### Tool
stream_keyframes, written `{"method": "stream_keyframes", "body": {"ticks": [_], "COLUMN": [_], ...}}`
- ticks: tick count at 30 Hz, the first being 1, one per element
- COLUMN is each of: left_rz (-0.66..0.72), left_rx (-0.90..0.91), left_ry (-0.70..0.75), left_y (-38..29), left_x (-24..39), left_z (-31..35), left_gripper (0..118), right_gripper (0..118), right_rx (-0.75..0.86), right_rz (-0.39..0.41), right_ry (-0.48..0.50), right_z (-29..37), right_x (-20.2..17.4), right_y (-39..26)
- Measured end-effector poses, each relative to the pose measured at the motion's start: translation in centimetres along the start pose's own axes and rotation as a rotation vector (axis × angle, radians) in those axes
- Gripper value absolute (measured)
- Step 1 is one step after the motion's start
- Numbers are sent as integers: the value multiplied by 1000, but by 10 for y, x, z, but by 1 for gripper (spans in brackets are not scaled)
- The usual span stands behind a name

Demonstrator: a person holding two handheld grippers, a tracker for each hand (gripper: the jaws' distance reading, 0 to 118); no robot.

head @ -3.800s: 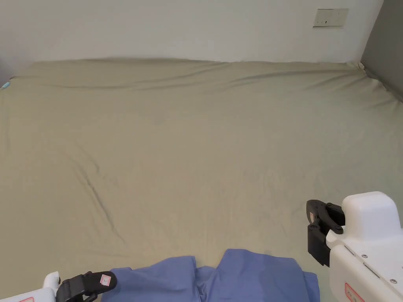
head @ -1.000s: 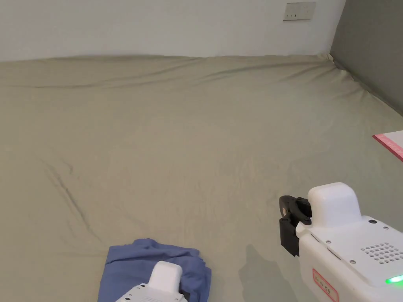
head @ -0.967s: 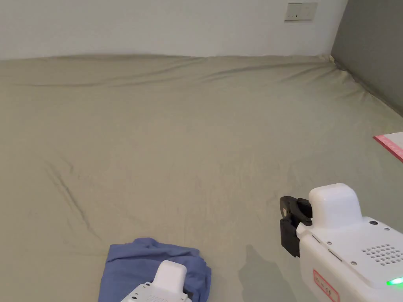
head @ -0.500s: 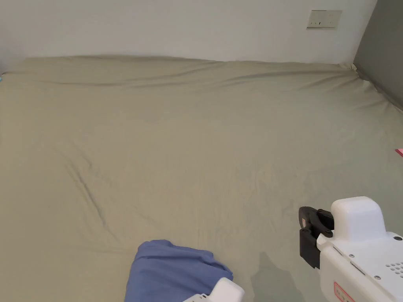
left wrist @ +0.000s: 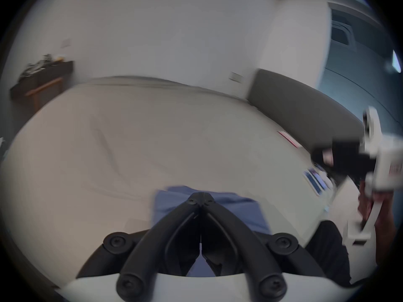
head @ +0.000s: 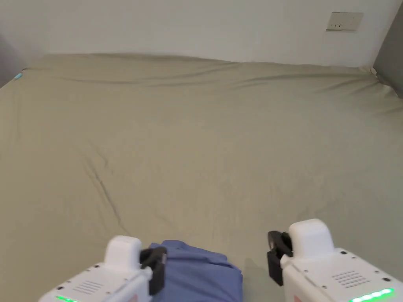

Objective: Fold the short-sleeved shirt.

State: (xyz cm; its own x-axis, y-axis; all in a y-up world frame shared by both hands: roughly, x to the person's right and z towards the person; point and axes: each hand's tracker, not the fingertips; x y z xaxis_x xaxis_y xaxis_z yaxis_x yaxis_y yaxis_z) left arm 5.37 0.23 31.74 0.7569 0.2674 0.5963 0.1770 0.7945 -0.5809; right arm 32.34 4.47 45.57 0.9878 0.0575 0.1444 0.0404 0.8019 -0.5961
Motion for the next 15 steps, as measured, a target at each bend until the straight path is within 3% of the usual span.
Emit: {"method": "stream_keyframes", "body": {"ticks": [5, 10, 12, 14, 15], "left_rz": [32, 90, 124, 184, 218], "left_rx": [10, -75, -138, -194, -220], "left_ry": [108, 82, 38, -34, -67], "left_y": [4, -6, -10, -12, -12], "left_x": [-50, -74, -82, -92, -98], "left_z": [10, 7, 1, -6, -10], "left_gripper": [0, 0, 0, 15, 35], "right_gripper": [2, 2, 2, 2, 1], "right_rx": [-239, -428, -360, -422, -430], "right_rz": [19, 14, 4, -43, -43], "right_ry": [117, 189, 167, 203, 214], "right_z": [-72, -124, -124, -125, -127], "right_x": [-31, -51, -49, -42, -39], "right_y": [-40, -75, -73, -64, -63]}}
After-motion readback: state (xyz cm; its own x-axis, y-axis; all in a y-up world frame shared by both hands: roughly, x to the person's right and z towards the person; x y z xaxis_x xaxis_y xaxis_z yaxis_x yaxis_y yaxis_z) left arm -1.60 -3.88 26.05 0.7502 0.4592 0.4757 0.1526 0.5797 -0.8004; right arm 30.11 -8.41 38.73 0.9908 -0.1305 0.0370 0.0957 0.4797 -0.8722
